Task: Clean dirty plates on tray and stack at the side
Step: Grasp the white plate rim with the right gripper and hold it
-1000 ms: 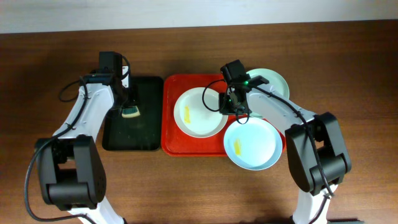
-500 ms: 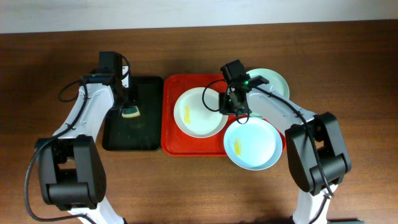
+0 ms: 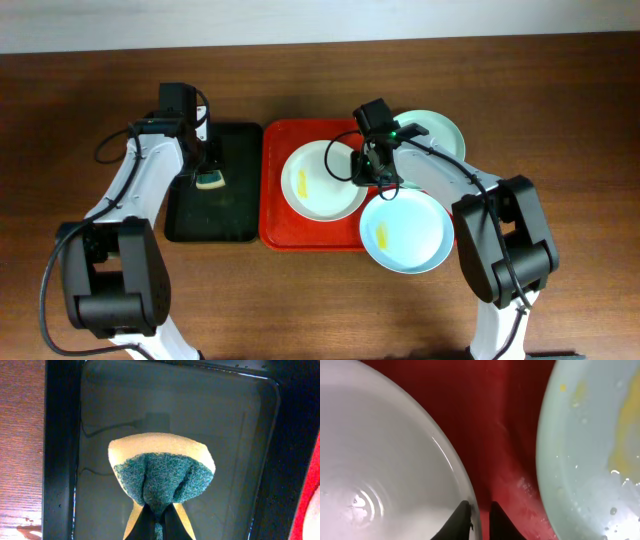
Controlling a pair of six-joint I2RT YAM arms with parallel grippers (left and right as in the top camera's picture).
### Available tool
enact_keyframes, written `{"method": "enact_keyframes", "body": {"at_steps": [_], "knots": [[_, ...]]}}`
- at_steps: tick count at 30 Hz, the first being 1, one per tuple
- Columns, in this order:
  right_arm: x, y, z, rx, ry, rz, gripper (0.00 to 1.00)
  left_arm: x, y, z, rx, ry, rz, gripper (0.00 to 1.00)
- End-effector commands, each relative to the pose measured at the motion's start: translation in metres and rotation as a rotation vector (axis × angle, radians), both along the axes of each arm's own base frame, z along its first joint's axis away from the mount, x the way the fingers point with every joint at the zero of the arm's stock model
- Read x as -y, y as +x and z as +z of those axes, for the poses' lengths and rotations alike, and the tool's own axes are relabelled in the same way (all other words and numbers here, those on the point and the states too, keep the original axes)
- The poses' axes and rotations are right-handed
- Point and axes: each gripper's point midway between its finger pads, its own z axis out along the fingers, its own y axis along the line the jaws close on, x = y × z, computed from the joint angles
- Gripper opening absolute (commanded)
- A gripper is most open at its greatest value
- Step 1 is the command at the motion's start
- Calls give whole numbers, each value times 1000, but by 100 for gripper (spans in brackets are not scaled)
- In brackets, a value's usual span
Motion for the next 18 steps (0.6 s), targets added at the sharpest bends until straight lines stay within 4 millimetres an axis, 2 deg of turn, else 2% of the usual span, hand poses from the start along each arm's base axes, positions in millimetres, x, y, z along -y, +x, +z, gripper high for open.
{"method": "enact_keyframes", "body": {"at_steps": [1,12,16,18], "knots": [[2,0,-6,-1,-27,8,16,1,0,-1,0,0,-17,0],[-5,4,10,-8,-7,41,16,1,0,-1,0,0,-17,0],[-5,4,10,-8,-6,41,10,1,0,-1,0,0,-17,0],[-5,3,10,-13,-9,41,10,1,0,-1,0,0,-17,0]]}}
